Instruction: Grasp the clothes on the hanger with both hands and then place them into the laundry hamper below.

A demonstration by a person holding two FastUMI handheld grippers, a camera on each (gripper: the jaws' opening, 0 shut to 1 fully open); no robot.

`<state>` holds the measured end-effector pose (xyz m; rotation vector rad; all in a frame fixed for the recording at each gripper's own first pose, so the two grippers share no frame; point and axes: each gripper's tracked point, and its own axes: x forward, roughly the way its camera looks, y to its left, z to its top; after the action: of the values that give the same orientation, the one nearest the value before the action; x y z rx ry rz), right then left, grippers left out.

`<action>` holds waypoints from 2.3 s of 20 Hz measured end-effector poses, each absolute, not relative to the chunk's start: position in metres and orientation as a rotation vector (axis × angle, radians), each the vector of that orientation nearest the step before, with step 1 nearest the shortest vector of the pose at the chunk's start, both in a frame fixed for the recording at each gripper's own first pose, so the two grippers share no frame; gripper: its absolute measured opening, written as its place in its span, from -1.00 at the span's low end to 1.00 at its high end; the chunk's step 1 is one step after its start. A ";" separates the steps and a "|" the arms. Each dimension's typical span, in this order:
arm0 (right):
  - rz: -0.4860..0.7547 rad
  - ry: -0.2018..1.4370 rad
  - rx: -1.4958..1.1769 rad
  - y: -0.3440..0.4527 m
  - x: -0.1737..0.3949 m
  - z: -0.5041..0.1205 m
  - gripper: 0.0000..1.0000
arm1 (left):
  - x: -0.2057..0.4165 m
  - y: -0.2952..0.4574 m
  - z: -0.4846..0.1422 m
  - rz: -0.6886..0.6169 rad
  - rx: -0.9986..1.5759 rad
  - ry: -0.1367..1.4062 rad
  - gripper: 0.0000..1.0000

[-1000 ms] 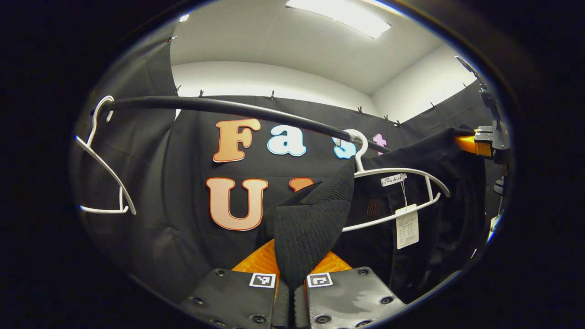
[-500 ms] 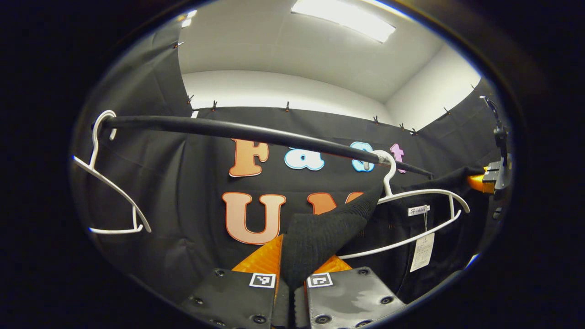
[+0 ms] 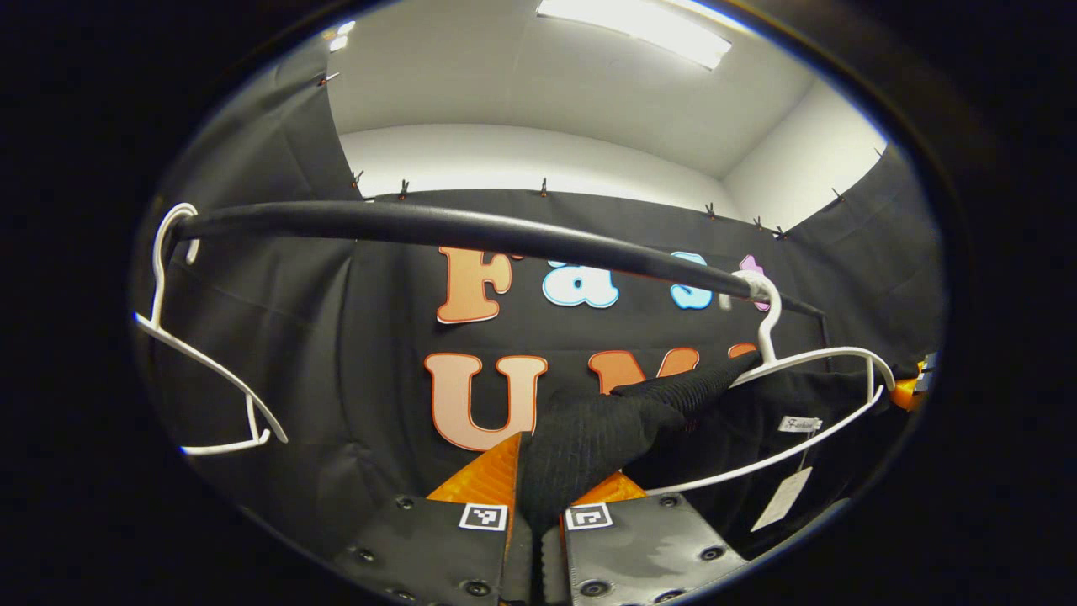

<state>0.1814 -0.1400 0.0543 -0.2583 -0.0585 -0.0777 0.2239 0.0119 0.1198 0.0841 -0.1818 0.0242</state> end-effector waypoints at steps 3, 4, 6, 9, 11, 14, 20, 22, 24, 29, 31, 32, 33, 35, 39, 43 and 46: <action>-0.053 -0.062 -0.255 -0.127 0.174 0.047 -0.94 | 0.241 0.032 0.126 0.053 0.031 -0.180 -0.78; -0.055 -0.067 -0.271 -0.124 0.172 0.046 -0.94 | 0.247 0.034 0.126 0.049 0.014 -0.182 -0.78; -0.050 -0.066 -0.284 -0.119 0.171 0.040 -0.94 | 0.255 0.039 0.124 0.048 0.015 -0.178 -0.78; -0.034 -0.051 -0.267 -0.111 0.168 0.033 -0.94 | 0.271 0.048 0.112 0.080 0.073 -0.152 -0.72; -0.029 -0.042 -0.262 -0.108 0.167 0.028 -0.94 | 0.281 0.049 0.096 0.095 0.090 -0.115 -0.78; -0.026 -0.033 -0.244 -0.107 0.166 0.021 -0.94 | 0.291 0.048 0.075 0.090 0.100 -0.073 -0.78; -0.002 0.006 -0.212 -0.095 0.162 -0.001 -0.94 | 0.305 0.050 0.041 0.081 0.142 0.011 -0.77; 0.004 0.011 -0.210 -0.092 0.161 -0.003 -0.94 | 0.310 0.054 0.032 0.092 0.152 0.032 -0.78; 0.024 0.019 -0.193 -0.083 0.160 -0.007 -0.94 | 0.309 0.063 0.022 0.119 0.155 0.055 -0.78; 0.056 0.032 -0.211 -0.065 0.154 -0.015 -0.94 | 0.291 0.086 0.001 0.153 0.136 0.086 -0.77; 0.071 0.036 -0.201 -0.057 0.149 -0.016 -0.94 | 0.272 0.092 0.001 0.160 0.166 0.082 -0.78; 0.079 0.039 -0.196 -0.053 0.146 -0.017 -0.94 | 0.262 0.093 0.001 0.168 0.179 0.073 -0.77; 0.091 0.042 -0.182 -0.047 0.143 -0.017 -0.94 | 0.254 0.093 0.001 0.173 0.194 0.065 -0.78; 0.121 0.048 -0.141 -0.033 0.136 -0.018 -0.94 | 0.240 0.091 -0.010 0.173 0.197 0.069 -0.77; 0.168 0.068 -0.135 -0.008 0.129 -0.027 -0.94 | 0.220 0.079 -0.039 0.134 0.150 0.120 -0.77; 0.224 0.095 -0.125 0.022 0.120 -0.042 -0.94 | 0.192 0.070 -0.063 0.109 0.140 0.149 -0.77; 0.262 0.139 -0.103 0.044 0.114 -0.066 -0.94 | 0.184 0.052 -0.087 0.069 0.138 0.189 -0.77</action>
<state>0.1141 0.0437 -0.0659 -0.1029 0.1391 0.2623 0.1839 0.0519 -0.0869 0.1375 0.1891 0.0686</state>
